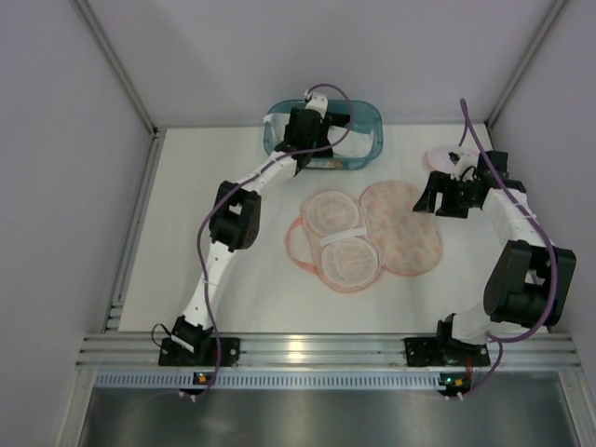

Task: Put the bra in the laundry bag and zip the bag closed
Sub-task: Pick up the bra from the bin, then place the bra at the center of the board, then pick up the bra from the center of the board.

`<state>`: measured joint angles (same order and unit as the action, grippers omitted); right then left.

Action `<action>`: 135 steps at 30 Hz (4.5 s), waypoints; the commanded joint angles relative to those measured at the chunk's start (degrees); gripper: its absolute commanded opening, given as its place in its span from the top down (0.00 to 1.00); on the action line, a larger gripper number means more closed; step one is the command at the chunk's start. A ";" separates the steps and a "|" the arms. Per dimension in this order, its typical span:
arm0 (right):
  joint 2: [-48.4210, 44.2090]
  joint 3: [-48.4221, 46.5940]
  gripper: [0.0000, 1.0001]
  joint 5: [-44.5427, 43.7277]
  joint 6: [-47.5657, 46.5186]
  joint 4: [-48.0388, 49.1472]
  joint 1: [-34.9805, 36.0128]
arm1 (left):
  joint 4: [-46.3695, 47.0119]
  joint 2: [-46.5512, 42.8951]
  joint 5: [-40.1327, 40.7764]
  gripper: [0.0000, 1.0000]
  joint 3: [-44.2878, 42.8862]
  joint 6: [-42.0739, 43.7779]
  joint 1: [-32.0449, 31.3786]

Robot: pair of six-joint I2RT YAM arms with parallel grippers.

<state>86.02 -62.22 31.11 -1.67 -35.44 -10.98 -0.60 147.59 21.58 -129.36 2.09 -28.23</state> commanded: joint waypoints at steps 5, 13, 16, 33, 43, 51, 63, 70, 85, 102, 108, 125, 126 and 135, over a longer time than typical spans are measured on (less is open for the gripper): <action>-1.11 -0.98 0.21 1.58 -0.35 0.37 0.79 | 2.71 -1.86 -0.31 0.56 -2.48 1.87 0.02; -3.49 -1.33 0.21 2.11 -0.70 -0.42 0.88 | 0.96 -10.19 -1.63 1.00 -2.21 1.26 0.10; -4.01 -1.86 0.21 2.90 -0.70 -0.59 0.87 | -1.86 -15.91 -4.60 1.00 -1.78 0.11 0.37; -3.93 -6.25 0.20 11.07 0.62 0.64 4.21 | -13.19 -54.85 -11.83 1.00 23.70 -3.84 1.07; -5.42 -5.99 0.20 11.51 -0.70 0.02 15.45 | -24.44 -77.88 -6.56 1.00 52.78 -6.30 1.25; -4.81 -5.81 0.19 10.11 0.26 0.81 19.59 | -25.06 -83.61 -2.69 1.00 69.94 -5.52 1.33; -2.43 -8.01 0.19 7.03 -1.14 -1.38 21.79 | -23.22 -63.14 -5.48 0.91 64.77 -7.80 4.92; -3.13 -7.40 0.18 6.33 -2.28 -2.09 22.06 | -28.31 -71.96 -27.11 0.31 66.07 14.11 11.35; -2.35 -8.01 0.17 6.07 -3.07 -3.49 22.06 | -44.57 -82.56 -45.23 0.31 84.08 60.37 12.32; -1.73 -6.78 0.17 5.89 -4.57 -4.28 22.58 | -37.90 -67.70 -40.22 0.62 88.40 69.37 12.06; -1.38 -6.69 0.17 6.06 -4.92 -3.85 22.85 | -37.89 -69.52 -39.43 1.00 88.49 68.58 11.44; -3.84 -11.52 0.18 5.53 -0.70 5.91 22.85 | -51.87 -86.68 -44.01 1.00 51.77 43.98 -3.23; -4.10 -11.70 0.17 6.58 -0.70 6.26 22.85 | -51.96 -86.33 -43.73 1.00 49.32 43.45 -4.19; -15.52 5.95 0.02 21.70 0.36 27.52 22.94 | -51.87 -83.00 -46.27 1.00 35.95 40.98 -7.81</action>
<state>74.52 -60.07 45.58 -1.08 -19.18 10.87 -52.51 63.92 -22.00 -88.25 44.99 -35.66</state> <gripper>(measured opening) 0.978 0.012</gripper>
